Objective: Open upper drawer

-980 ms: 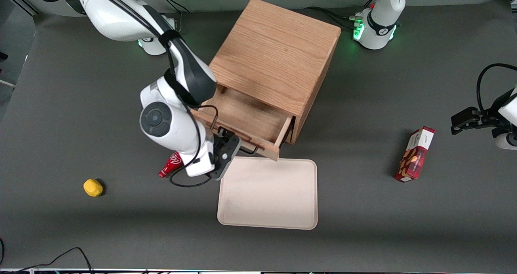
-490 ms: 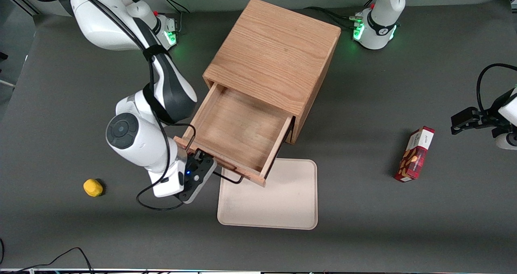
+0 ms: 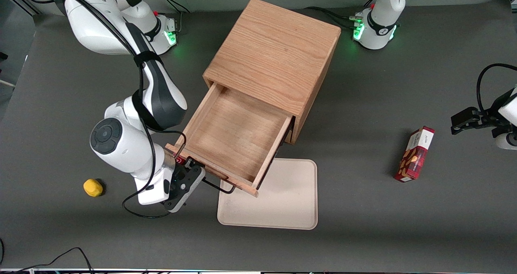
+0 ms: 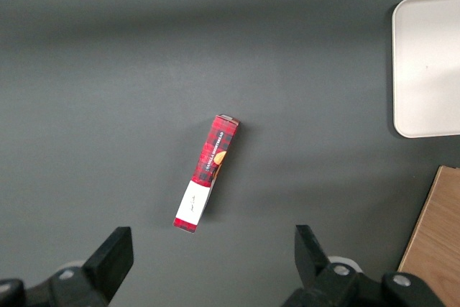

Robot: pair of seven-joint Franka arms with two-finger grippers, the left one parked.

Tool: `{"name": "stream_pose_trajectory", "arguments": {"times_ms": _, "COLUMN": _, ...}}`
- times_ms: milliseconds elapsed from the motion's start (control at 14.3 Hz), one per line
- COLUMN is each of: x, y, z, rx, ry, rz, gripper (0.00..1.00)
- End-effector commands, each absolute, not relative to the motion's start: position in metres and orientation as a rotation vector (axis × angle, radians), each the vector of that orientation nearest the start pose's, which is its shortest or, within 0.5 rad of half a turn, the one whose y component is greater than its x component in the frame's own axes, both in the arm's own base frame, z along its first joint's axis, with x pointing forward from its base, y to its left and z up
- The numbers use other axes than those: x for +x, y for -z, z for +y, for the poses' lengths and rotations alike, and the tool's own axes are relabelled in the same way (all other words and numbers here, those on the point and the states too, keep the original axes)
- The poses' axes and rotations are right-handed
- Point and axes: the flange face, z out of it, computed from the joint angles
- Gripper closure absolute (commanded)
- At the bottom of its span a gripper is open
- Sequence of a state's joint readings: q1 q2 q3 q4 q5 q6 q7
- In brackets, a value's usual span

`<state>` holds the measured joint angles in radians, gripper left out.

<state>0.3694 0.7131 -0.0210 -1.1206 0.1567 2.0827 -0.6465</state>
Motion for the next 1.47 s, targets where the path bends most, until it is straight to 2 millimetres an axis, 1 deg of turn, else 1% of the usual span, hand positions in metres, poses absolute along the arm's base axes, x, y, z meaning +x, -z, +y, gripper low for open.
{"name": "stream_pose_trajectory", "arguments": {"times_ms": 0, "x": 0.729, "y": -0.469, "z": 0.26, "rx": -2.716, "ry": 0.536, "rz": -1.29, "gripper": 0.0}}
{"name": "stream_pose_trajectory", "arguments": {"times_ms": 70, "x": 0.725, "y": -0.479, "z": 0.258, "rx": -2.723, "ry": 0.516, "rz": -1.26, "gripper": 0.0}}
{"name": "stream_pose_trajectory", "arguments": {"times_ms": 140, "x": 0.721, "y": -0.49, "z": 0.254, "rx": -2.731, "ry": 0.501, "rz": -1.186, "gripper": 0.0}}
{"name": "stream_pose_trajectory", "arguments": {"times_ms": 280, "x": 0.71, "y": -0.528, "z": 0.248, "rx": -2.76, "ry": 0.526, "rz": -1.03, "gripper": 0.0}}
{"name": "stream_pose_trajectory", "arguments": {"times_ms": 350, "x": 0.704, "y": -0.536, "z": 0.245, "rx": -2.782, "ry": 0.508, "rz": -0.953, "gripper": 0.0}}
{"name": "stream_pose_trajectory", "arguments": {"times_ms": 490, "x": 0.694, "y": -0.557, "z": 0.226, "rx": -2.836, "ry": 0.46, "rz": -0.747, "gripper": 0.0}}
{"name": "stream_pose_trajectory", "arguments": {"times_ms": 560, "x": 0.681, "y": -0.569, "z": 0.219, "rx": -2.871, "ry": 0.407, "rz": -0.617, "gripper": 0.0}}
{"name": "stream_pose_trajectory", "arguments": {"times_ms": 630, "x": 0.668, "y": -0.578, "z": 0.208, "rx": -2.904, "ry": 0.365, "rz": -0.448, "gripper": 0.0}}
{"name": "stream_pose_trajectory", "arguments": {"times_ms": 700, "x": 0.654, "y": -0.587, "z": 0.193, "rx": -2.951, "ry": 0.357, "rz": -0.303, "gripper": 0.0}}
{"name": "stream_pose_trajectory", "arguments": {"times_ms": 770, "x": 0.641, "y": -0.594, "z": 0.187, "rx": -3.004, "ry": 0.363, "rz": -0.211, "gripper": 0.0}}
{"name": "stream_pose_trajectory", "arguments": {"times_ms": 840, "x": 0.63, "y": -0.597, "z": 0.18, "rx": -3.052, "ry": 0.371, "rz": -0.119, "gripper": 0.0}}
{"name": "stream_pose_trajectory", "arguments": {"times_ms": 910, "x": 0.623, "y": -0.601, "z": 0.169, "rx": -3.068, "ry": 0.373, "rz": -0.001, "gripper": 0.0}}
{"name": "stream_pose_trajectory", "arguments": {"times_ms": 980, "x": 0.617, "y": -0.606, "z": 0.155, "rx": -3.061, "ry": 0.374, "rz": 0.132, "gripper": 0.0}}
{"name": "stream_pose_trajectory", "arguments": {"times_ms": 1050, "x": 0.612, "y": -0.604, "z": 0.136, "rx": -3.057, "ry": 0.356, "rz": 0.245, "gripper": 0.0}}
{"name": "stream_pose_trajectory", "arguments": {"times_ms": 1120, "x": 0.607, "y": -0.602, "z": 0.112, "rx": -3.06, "ry": 0.344, "rz": 0.307, "gripper": 0.0}}
{"name": "stream_pose_trajectory", "arguments": {"times_ms": 1260, "x": 0.597, "y": -0.59, "z": 0.08, "rx": -3.074, "ry": 0.301, "rz": 0.376, "gripper": 0.0}}
{"name": "stream_pose_trajectory", "arguments": {"times_ms": 1400, "x": 0.587, "y": -0.583, "z": 0.059, "rx": -3.078, "ry": 0.273, "rz": 0.438, "gripper": 0.0}}
